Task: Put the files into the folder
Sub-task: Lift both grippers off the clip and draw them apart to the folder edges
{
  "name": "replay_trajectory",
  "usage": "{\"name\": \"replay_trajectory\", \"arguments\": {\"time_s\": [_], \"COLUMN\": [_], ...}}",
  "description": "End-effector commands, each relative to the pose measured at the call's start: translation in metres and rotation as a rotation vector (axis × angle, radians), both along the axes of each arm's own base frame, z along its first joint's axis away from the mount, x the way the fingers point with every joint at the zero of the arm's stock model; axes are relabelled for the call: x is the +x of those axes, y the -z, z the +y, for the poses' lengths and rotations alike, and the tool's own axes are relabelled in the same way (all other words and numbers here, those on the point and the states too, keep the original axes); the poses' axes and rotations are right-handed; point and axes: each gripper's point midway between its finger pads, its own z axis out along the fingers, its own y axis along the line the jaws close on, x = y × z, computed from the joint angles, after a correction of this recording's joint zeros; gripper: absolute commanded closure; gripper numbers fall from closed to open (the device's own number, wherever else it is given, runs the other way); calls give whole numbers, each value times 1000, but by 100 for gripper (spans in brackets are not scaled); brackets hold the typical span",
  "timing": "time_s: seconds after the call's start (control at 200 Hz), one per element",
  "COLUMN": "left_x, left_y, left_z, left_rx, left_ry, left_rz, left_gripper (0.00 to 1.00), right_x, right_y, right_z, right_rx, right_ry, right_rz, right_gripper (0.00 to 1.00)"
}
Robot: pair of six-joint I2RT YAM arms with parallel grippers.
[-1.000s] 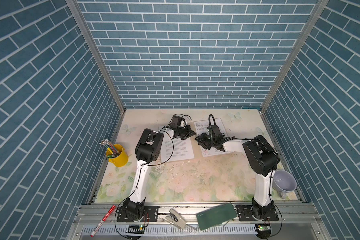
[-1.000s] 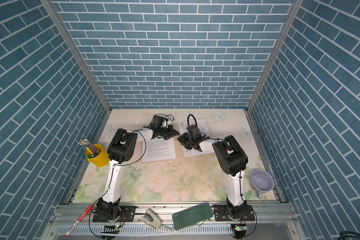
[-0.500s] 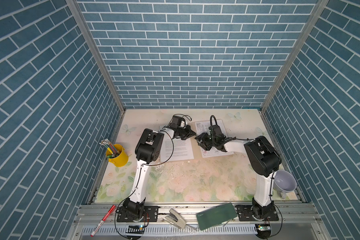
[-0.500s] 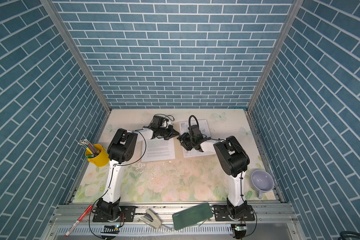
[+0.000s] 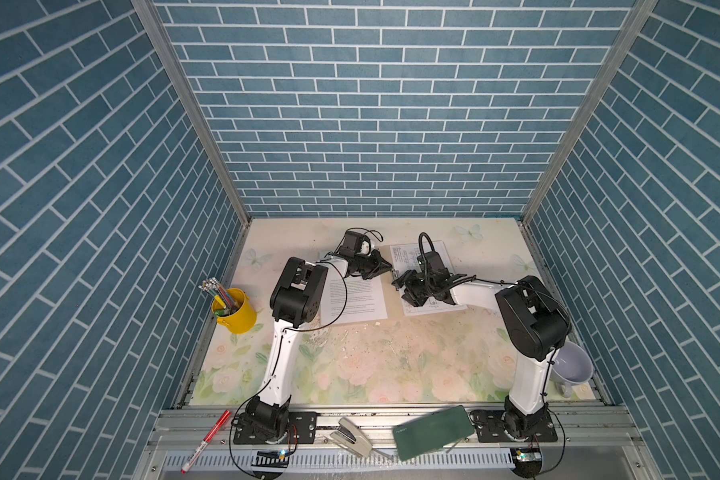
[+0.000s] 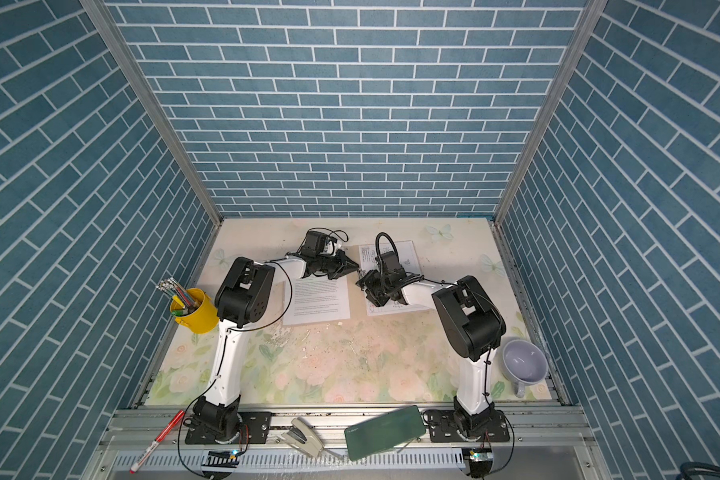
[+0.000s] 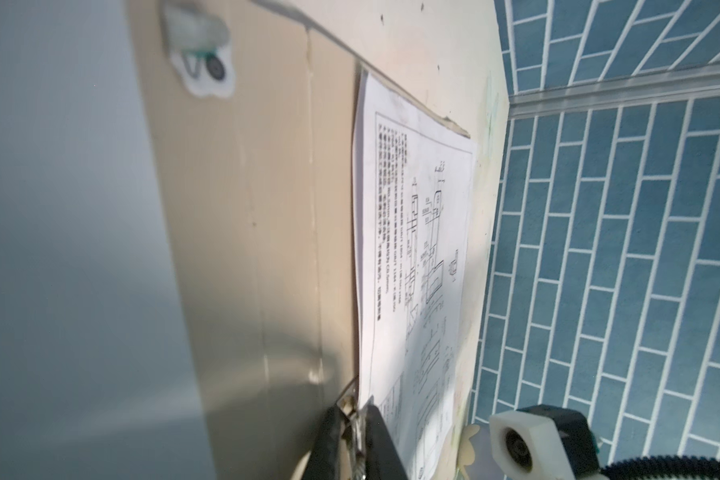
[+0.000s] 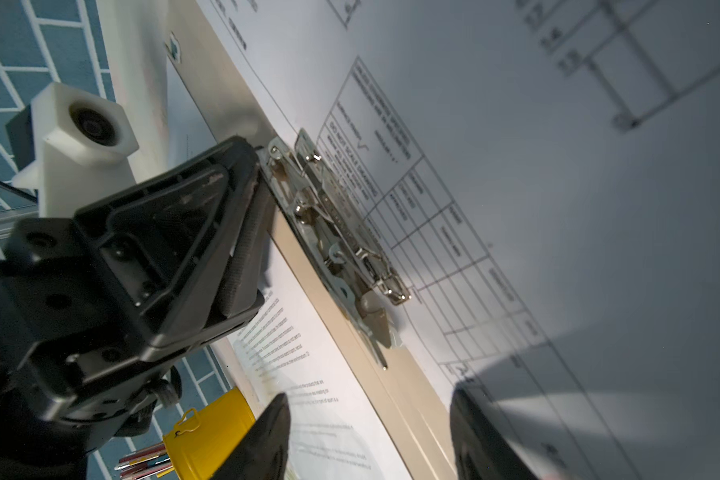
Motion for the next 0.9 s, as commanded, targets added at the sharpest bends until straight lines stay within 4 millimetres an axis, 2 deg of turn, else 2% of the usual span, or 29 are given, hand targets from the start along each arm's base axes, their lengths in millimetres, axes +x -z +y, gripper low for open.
{"name": "replay_trajectory", "arguments": {"time_s": [0.0,0.13,0.21,0.355,0.46,0.635,0.73,0.895], "left_x": [10,14,15,16,12,4,-1,-6], "left_y": [-19,-50,-67,-92,-101,-107,-106,-103], "left_z": [0,-8,-11,-11,-6,16,29,62], "left_rx": [-35,-113,-139,-141,-90,30,93,167], "left_ry": [1,22,33,44,51,25,10,-46], "left_rz": [-54,-102,-127,-172,-198,-239,-248,-246], "left_gripper": [77,61,51,41,33,12,1,0], "right_x": [7,14,19,28,34,38,38,37], "right_y": [-31,-50,-56,-63,-62,-62,-62,-54], "right_z": [1,-12,-30,-63,-89,-134,-154,-181], "right_rx": [-5,-65,-136,-242,-309,-449,-514,-564], "right_ry": [-42,-61,-60,-74,-65,-17,13,48], "right_rz": [-129,-241,-294,-359,-380,-406,-419,-395], "right_gripper": [39,38,34,27,19,2,1,1]}}
